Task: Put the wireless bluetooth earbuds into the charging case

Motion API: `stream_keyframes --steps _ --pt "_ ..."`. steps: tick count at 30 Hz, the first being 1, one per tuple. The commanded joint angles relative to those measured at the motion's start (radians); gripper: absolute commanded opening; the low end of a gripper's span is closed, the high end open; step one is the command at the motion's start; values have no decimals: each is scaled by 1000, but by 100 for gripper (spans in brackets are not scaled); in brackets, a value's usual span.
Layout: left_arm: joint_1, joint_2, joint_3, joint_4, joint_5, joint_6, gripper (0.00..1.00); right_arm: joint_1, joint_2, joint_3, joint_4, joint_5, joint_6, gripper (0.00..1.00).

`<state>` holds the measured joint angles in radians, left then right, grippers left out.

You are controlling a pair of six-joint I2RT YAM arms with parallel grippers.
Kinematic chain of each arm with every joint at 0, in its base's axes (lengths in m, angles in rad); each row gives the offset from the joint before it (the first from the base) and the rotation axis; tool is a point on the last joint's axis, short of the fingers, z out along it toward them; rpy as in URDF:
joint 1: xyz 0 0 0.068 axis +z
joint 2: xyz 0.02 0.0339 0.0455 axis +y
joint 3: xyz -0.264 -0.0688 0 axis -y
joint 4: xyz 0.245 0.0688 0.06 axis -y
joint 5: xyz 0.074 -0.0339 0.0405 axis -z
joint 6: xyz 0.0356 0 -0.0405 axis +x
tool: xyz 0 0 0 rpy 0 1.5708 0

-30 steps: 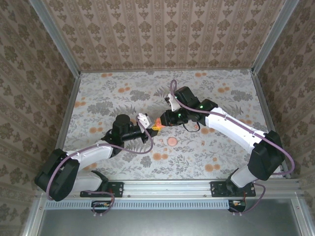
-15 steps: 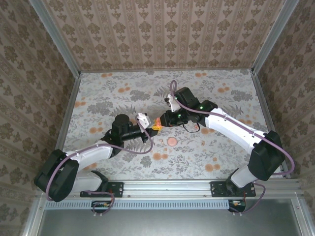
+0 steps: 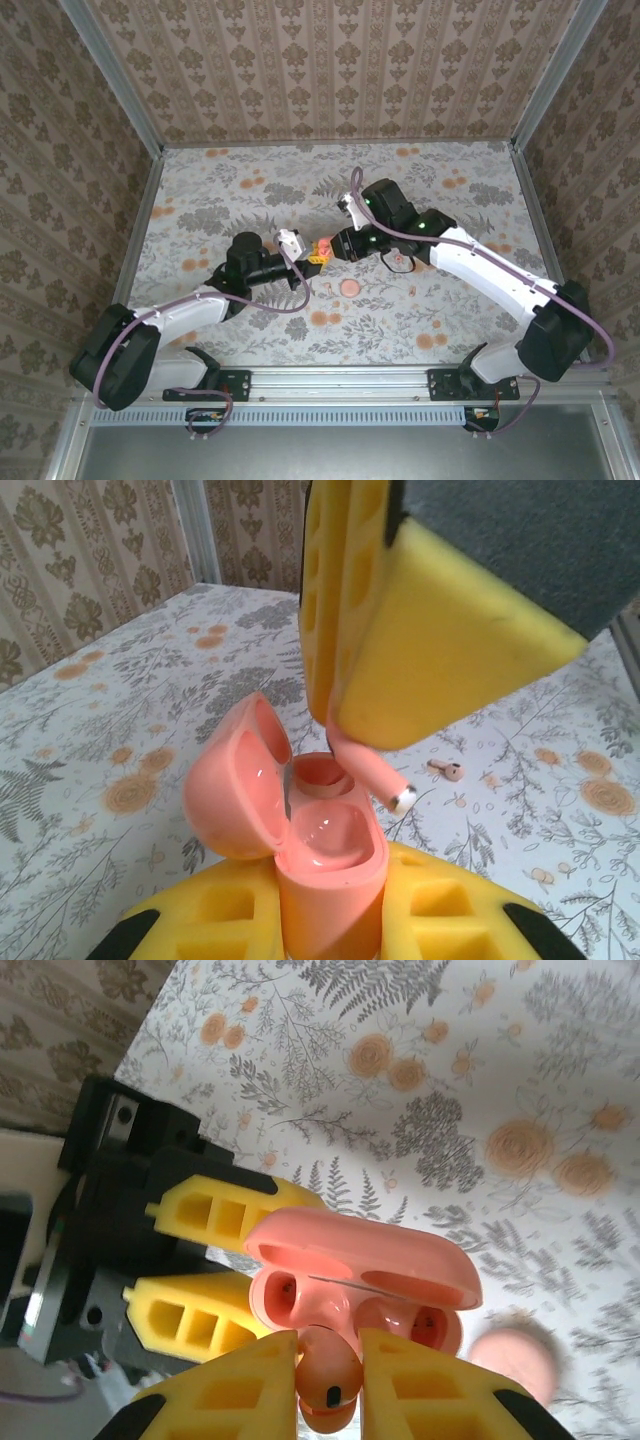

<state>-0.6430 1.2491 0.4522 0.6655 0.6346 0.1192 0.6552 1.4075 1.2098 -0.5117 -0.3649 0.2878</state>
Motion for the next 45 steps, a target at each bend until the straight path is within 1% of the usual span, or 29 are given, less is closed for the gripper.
stream_keyframes --steps 1,4,7,13,16,19,27,37,45 --pt "13 22 14 52 86 -47 18 1 -74 -11 3 68 -223 19" --pt "20 40 25 73 132 -78 18 3 -108 -27 8 120 -379 19" --pt "23 52 37 77 170 -101 18 4 -137 -51 44 159 -495 19" --pt "29 84 50 109 208 -143 18 43 -155 -72 81 238 -685 19" --pt "33 99 64 112 228 -150 18 67 -154 -71 82 280 -749 19" --pt "35 105 68 119 233 -155 18 94 -156 -73 93 309 -782 19" --pt "41 102 61 143 239 -172 18 134 -127 -86 153 330 -791 19" --pt "45 95 52 171 235 -186 19 150 -115 -88 173 340 -800 19" --pt "46 92 48 200 238 -215 19 177 -114 -117 223 405 -811 19"
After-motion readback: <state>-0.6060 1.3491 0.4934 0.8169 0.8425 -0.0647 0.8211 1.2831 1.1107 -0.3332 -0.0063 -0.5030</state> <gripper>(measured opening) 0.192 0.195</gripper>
